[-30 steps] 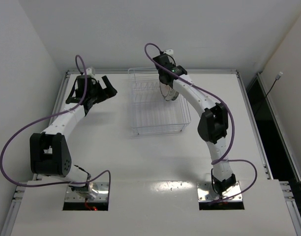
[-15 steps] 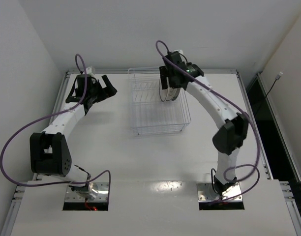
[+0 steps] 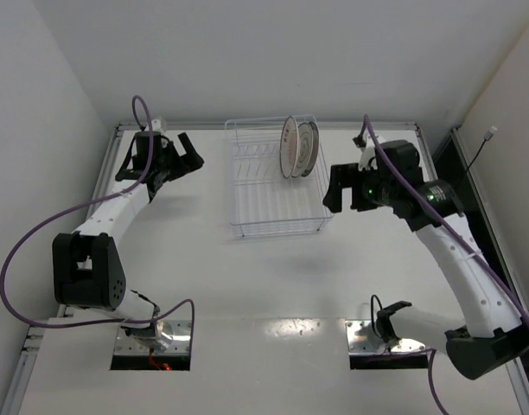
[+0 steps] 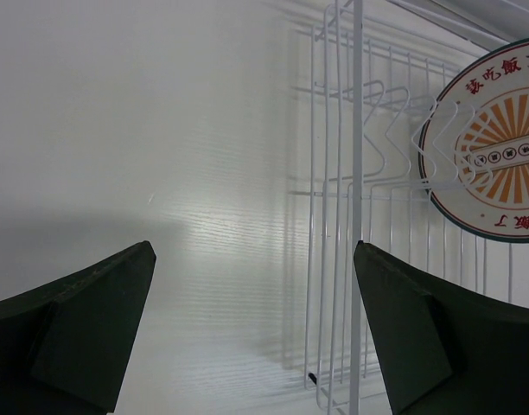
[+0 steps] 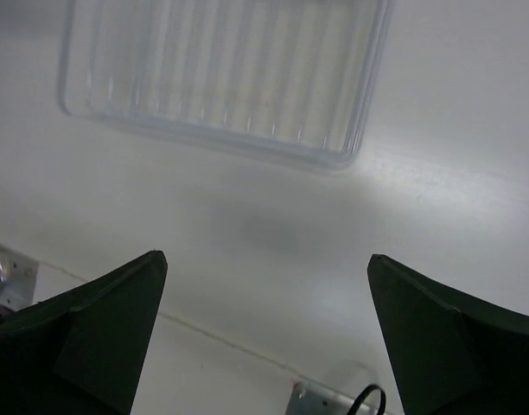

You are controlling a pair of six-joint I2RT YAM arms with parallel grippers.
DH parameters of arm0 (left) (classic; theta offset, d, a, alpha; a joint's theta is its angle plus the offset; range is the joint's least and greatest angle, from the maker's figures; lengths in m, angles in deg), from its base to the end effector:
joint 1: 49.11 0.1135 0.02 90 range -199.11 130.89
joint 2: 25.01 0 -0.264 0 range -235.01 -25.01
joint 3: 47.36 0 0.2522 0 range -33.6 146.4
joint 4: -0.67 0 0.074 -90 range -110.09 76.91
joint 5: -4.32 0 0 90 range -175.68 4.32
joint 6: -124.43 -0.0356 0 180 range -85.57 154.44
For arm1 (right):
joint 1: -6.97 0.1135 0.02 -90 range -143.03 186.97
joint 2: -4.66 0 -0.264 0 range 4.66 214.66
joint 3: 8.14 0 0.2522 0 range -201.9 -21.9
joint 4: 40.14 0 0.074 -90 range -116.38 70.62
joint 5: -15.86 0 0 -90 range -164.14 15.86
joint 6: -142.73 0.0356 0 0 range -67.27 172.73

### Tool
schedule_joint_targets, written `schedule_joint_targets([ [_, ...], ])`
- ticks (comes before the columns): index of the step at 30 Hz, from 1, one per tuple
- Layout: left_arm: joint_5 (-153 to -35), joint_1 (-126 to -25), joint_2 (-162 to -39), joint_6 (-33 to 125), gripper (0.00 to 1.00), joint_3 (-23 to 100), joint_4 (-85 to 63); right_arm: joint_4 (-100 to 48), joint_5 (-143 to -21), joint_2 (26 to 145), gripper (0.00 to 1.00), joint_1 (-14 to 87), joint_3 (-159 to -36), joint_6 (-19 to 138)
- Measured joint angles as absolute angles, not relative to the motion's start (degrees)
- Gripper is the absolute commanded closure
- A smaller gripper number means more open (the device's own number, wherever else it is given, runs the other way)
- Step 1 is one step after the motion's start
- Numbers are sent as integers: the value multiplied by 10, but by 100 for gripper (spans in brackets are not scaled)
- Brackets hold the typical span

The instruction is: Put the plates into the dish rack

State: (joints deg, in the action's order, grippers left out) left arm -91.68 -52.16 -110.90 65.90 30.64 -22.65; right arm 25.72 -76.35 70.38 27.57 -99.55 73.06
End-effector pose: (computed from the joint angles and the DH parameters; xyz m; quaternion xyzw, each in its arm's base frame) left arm 0.3438 -0.0220 0.2855 -0.1887 0.8497 -0.1890 0.4546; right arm 0.2077 0.0796 0.3928 -0.0103 0.9067 0.1637 0.3885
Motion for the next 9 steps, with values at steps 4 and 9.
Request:
schedule_joint_targets([
  [4, -917, -522, -1109, 659, 0, 306, -229, 255, -811, 697, 0, 248, -890, 728],
  [9, -917, -522, -1109, 659, 0, 306, -229, 271, -827, 685, 0, 197, -848, 728],
])
